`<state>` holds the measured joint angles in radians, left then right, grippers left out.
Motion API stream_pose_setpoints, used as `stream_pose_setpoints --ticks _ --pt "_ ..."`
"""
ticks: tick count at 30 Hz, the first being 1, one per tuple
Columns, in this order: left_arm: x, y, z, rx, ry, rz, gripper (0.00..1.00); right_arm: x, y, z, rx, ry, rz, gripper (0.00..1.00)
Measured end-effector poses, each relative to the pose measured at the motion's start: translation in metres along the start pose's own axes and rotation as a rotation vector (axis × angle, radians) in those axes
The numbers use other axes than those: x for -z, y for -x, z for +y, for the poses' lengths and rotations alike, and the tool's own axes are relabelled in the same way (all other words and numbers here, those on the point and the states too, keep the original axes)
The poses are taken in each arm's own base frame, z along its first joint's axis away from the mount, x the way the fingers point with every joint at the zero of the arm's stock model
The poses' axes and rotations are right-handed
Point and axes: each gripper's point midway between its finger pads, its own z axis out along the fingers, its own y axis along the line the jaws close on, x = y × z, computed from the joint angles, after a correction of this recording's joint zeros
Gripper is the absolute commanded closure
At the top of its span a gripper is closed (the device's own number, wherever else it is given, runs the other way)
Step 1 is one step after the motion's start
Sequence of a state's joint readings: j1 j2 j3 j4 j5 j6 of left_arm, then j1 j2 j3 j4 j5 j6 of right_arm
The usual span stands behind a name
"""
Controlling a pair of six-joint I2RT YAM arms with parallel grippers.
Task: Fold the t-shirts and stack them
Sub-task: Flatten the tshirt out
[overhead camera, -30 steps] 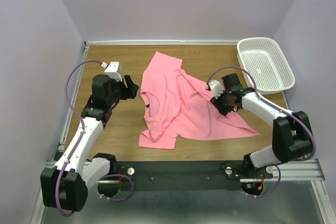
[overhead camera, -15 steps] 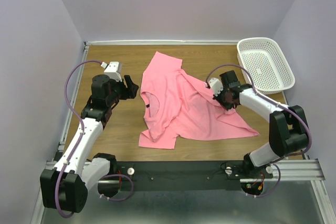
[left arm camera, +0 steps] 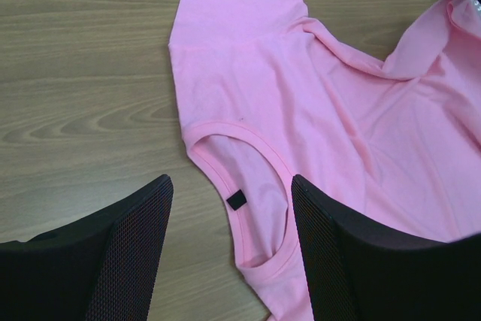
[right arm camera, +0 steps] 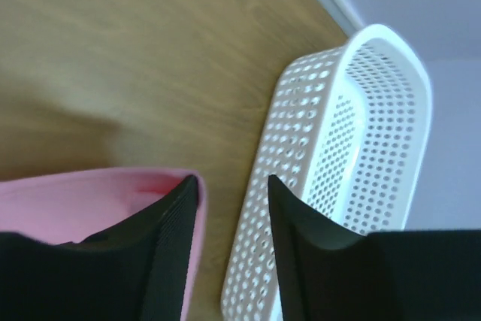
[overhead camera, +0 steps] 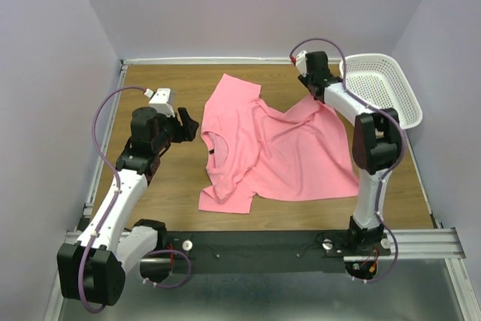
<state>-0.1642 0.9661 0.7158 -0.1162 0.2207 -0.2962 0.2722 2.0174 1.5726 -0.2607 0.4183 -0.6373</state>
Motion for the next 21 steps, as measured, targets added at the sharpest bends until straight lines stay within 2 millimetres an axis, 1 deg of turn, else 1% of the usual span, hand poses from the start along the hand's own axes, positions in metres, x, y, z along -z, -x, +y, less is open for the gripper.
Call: stream_pose_setpoints --ticks 1,2,3,4,6,7,8,9,10,11,12,14,15,17,19,20,21 --pt "0.0 0.0 0.0 0.0 0.0 -0.001 0.28 -0.011 0.0 -0.007 -0.016 -0.031 0.008 0.32" --pt "0.001 0.001 -0.001 -0.001 -0.002 -0.006 0.28 -0.018 -0.002 -0.016 -0.028 -0.059 0.016 0.32" --pt "0.002 0.002 -0.001 -0.002 -0.002 -0.009 0.28 -0.02 -0.005 -0.02 -0.033 -0.072 0.021 0.32" --pt "0.003 0.004 -0.002 -0.003 -0.004 -0.014 0.28 -0.022 -0.013 -0.029 -0.048 -0.09 0.039 0.32" --pt "0.004 0.005 -0.002 -0.005 -0.005 -0.021 0.28 -0.02 -0.019 -0.039 -0.08 -0.109 0.034 0.36" --pt "0.004 0.006 -0.002 -0.005 -0.006 -0.022 0.28 -0.014 -0.025 -0.043 -0.099 -0.107 0.028 0.41" --pt "0.004 0.006 -0.002 -0.005 -0.006 -0.022 0.28 -0.008 -0.031 -0.043 -0.107 -0.091 0.023 0.41" --pt "0.004 0.005 -0.002 -0.005 -0.006 -0.021 0.28 0.002 -0.033 -0.043 -0.115 -0.069 0.001 0.41" --pt "0.004 0.005 -0.002 -0.005 -0.005 -0.02 0.28 0.012 -0.032 -0.04 -0.121 -0.033 -0.027 0.41" --pt "0.003 0.004 -0.002 -0.004 -0.008 -0.016 0.28 0.026 -0.028 -0.026 -0.113 0.066 -0.086 0.42" --pt "0.001 0.002 -0.003 -0.003 -0.011 -0.009 0.28 0.038 -0.026 -0.018 -0.106 0.122 -0.117 0.43" --pt "-0.002 -0.002 -0.004 0.001 -0.023 0.009 0.28 0.076 -0.019 0.017 -0.073 0.322 -0.229 0.44" --pt "-0.004 -0.005 -0.004 0.003 -0.028 0.021 0.28 0.084 -0.018 0.026 -0.068 0.373 -0.255 0.45" --pt "-0.009 -0.012 -0.004 0.012 -0.039 0.05 0.28 0.106 -0.021 0.061 -0.05 0.528 -0.301 0.48" --pt "-0.014 -0.021 -0.005 0.02 -0.052 0.084 0.28 0.104 -0.029 0.075 -0.056 0.571 -0.271 0.53" --pt "-0.016 -0.024 -0.005 0.024 -0.057 0.098 0.28 0.095 -0.035 0.081 -0.063 0.58 -0.24 0.56" --pt "-0.017 -0.027 -0.005 0.026 -0.062 0.108 0.28 0.084 -0.041 0.085 -0.068 0.579 -0.199 0.56"
